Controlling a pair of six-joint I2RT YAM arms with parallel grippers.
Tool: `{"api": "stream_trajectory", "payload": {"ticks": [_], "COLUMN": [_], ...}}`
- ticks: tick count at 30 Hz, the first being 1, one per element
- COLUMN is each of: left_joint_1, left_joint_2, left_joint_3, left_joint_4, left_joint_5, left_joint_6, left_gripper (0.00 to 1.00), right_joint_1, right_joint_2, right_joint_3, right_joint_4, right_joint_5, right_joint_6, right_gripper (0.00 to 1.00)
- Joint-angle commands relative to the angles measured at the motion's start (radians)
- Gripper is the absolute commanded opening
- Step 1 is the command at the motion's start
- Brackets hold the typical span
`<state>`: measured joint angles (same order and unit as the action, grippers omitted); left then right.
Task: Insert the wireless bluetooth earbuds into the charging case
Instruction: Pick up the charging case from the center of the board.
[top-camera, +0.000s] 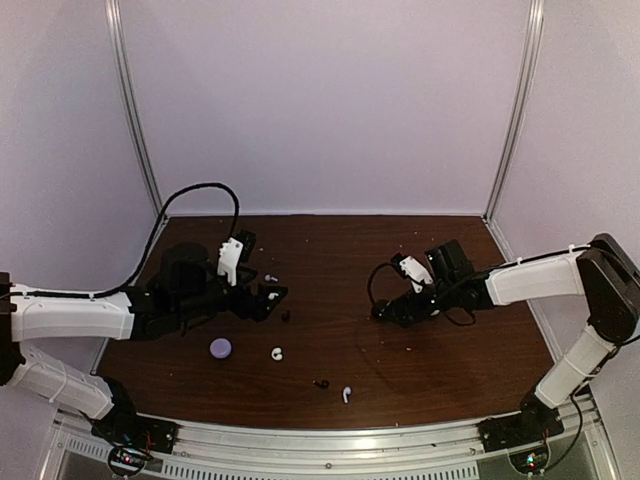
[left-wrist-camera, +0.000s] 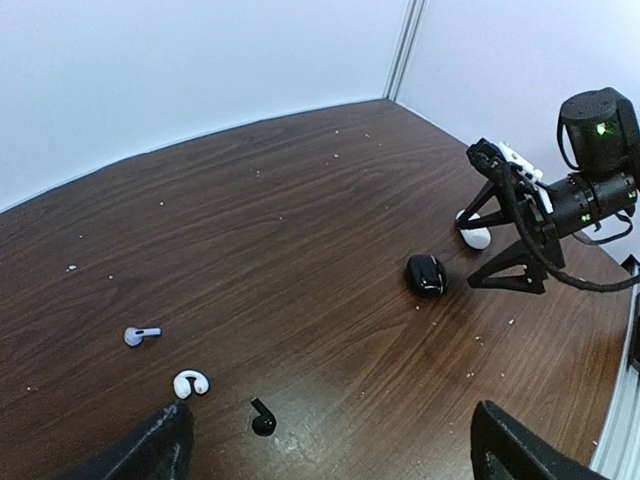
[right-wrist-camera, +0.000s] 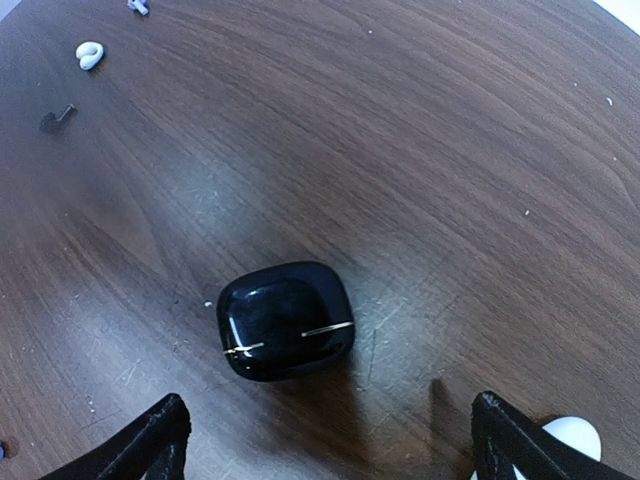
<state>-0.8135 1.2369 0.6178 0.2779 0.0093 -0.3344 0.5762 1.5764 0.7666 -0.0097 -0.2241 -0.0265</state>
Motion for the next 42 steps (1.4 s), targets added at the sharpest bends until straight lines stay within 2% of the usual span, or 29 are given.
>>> {"api": "stream_trajectory", "payload": {"ticks": [1,6,15,27,36,42], "left_joint_1": [-0.007,-0.007,-0.007,-0.007,-0.007,-0.007], "left_joint_2": [0.001,0.023,0.064,0.054,0.013,-0.055], "left_joint_3": [-0.002,0.012,0.034,0.021,-0.029,-0.111], "left_joint_4": [0.064,0.064,0.047,0.071,0.119,0.212], "left_joint_5": [0.026,0.040,0.026,0.042,0.013,-0.037], "left_joint_6": [0.023,0.031,0.027,0.032,0.034,0.049], "left_gripper": [0.98,0.98,0.98,0.98,0.98,0.98], "right_joint_1": [-0.052,-0.059,-0.058,-0.046,-0.013,-0.008], "right_joint_2": [0.026,0.072,0.155,0.247,0.277,0.227], "right_joint_3": [0.036,0.058,0.133,0.204,0.223,0.213], "right_joint_4": [-0.001,-0.004,-0.030,-0.103,-0.138,-0.134], "right_joint_5": [-0.123,-0.192,-0.162,-0.182,-0.138,-0.158], "right_joint_6": [-0.037,-0.064,-0.089,-0.103,-0.104,-0.066], "right_gripper": [0.97,0.95,0.92,0.83,0.65,0.52]}}
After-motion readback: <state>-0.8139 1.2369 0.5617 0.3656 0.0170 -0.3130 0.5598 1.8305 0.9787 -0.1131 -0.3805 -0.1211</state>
